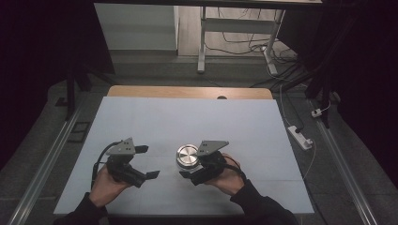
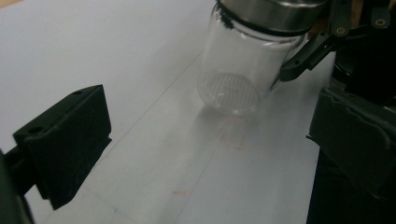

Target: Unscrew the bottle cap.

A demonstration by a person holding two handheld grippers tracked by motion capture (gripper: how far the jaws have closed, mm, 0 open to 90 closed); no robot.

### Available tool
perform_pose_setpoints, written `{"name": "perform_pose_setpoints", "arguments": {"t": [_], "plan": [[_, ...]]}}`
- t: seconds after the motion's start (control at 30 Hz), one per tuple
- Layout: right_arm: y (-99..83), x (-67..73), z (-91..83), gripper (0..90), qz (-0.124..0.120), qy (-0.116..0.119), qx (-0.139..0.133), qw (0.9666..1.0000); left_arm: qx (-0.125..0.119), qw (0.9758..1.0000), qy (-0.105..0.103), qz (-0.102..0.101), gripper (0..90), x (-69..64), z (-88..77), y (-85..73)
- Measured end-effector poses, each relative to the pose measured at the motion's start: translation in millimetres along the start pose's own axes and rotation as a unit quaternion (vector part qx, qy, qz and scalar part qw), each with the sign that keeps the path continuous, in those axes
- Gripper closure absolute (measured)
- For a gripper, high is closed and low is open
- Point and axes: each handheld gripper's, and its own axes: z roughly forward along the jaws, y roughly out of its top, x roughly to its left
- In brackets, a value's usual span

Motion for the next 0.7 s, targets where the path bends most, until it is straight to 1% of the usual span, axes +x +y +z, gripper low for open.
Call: {"name": "perform_pose_setpoints", "arguments": {"t": [0.13, 0.23, 0.37, 0.4, 0.53, 0.63, 0.7], "plan": [[-0.4, 0.1, 0.6, 14.7, -0.002, 0.004, 0.002, 1.0000, 0.001, 0.9994, -0.027, 0.020, 0.0, 1.8, 10.2, 11.6], [-0.7, 0.6, 0.9, 14.7, -0.006, 0.010, 0.003, 0.9999, 0.004, 0.9982, -0.046, 0.039, 0.0, 2.3, 17.3, 19.6], [-0.4, 2.3, 0.9, 14.7, -0.009, 0.019, 0.004, 0.9998, 0.010, 0.9953, -0.073, 0.062, 0.0, 3.9, 26.6, 28.6], [-0.4, 2.3, 0.8, 14.7, -0.012, 0.023, 0.005, 0.9996, 0.009, 0.9943, -0.083, 0.065, 0.0, 4.2, 28.5, 30.7], [-0.7, 4.4, 1.5, 14.7, -0.022, 0.041, 0.006, 0.9989, 0.003, 0.9884, -0.124, 0.088, 2.9, 5.4, 33.5, 38.2], [-0.6, 6.1, 2.1, 14.7, -0.029, 0.060, 0.007, 0.9978, -0.001, 0.9833, -0.143, 0.112, 4.2, 5.5, 35.9, 43.1], [-0.4, 7.5, 2.5, 14.7, -0.037, 0.070, 0.008, 0.9969, -0.003, 0.9785, -0.163, 0.126, 4.9, 3.9, 38.0, 45.9]]}}
